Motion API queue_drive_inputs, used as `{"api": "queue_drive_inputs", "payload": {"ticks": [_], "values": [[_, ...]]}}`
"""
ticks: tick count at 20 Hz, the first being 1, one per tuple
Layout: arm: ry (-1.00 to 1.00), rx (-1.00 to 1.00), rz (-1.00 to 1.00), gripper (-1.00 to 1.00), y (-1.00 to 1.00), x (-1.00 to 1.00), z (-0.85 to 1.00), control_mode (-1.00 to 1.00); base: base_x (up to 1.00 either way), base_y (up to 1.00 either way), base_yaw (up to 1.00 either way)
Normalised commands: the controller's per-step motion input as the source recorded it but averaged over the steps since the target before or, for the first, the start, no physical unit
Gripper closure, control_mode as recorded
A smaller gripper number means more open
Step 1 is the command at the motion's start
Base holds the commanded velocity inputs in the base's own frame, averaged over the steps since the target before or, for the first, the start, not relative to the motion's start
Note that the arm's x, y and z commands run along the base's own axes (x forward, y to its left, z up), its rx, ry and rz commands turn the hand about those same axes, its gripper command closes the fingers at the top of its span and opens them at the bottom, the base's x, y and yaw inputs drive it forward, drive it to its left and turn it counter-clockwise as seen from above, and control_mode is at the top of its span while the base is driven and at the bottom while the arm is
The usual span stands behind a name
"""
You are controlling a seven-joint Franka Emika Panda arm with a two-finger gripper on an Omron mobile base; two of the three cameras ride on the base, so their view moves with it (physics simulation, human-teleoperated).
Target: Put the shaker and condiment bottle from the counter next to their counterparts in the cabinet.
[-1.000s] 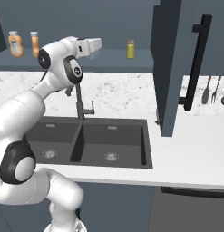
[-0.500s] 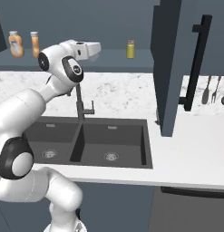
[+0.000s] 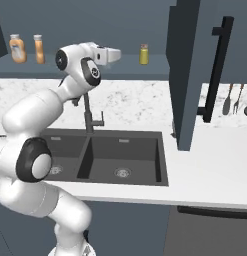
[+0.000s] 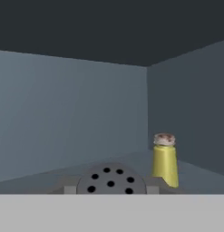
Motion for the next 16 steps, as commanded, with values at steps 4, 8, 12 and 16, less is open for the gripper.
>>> {"api": "queue_drive_inputs", "payload": {"ticks": [4, 8, 12, 16], "values": [[0.16, 0.14, 0.00, 1.00, -0.28, 0.35, 0.26, -1.00, 0.00, 0.00, 0.00], [0.07, 0.04, 0.00, 1.00, -0.26, 0.30, 0.20, -1.00, 0.00, 0.00, 0.00], [0.00, 0.00, 0.00, 1.00, -0.28, 0.24, 0.16, -1.00, 0.00, 0.00, 0.00], [0.00, 0.00, 0.00, 1.00, -0.23, 0.12, 0.05, -1.00, 0.00, 0.00, 0.00]]}}
